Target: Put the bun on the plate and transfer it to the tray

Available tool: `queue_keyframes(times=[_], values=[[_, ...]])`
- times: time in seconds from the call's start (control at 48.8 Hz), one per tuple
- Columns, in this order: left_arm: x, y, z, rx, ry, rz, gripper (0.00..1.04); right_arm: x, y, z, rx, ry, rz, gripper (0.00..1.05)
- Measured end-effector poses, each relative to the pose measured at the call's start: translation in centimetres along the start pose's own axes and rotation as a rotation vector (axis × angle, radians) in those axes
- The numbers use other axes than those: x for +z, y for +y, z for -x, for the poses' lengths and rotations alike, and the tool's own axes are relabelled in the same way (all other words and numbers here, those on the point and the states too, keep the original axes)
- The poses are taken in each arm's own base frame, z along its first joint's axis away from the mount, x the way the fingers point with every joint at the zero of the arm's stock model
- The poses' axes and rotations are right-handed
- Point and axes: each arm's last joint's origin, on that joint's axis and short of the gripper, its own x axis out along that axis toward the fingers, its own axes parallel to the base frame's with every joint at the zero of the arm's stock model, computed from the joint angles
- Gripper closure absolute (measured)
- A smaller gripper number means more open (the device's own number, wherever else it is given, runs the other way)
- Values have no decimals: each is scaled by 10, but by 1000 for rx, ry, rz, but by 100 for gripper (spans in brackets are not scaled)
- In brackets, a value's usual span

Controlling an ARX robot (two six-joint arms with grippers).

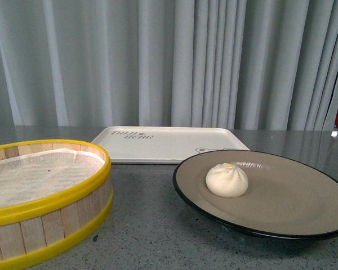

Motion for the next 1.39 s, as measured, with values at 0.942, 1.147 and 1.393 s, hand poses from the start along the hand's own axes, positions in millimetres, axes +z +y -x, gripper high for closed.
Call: queue_keyframes(times=[0.942,1.147,1.393], values=[[-3,0,16,-1,7,-2,51,0,0,0,0,0,0,8],[-3,0,16,0,7,-2,14,0,0,0,0,0,0,8],[-3,0,16,0,7,-3,7,0,0,0,0,0,0,8]])
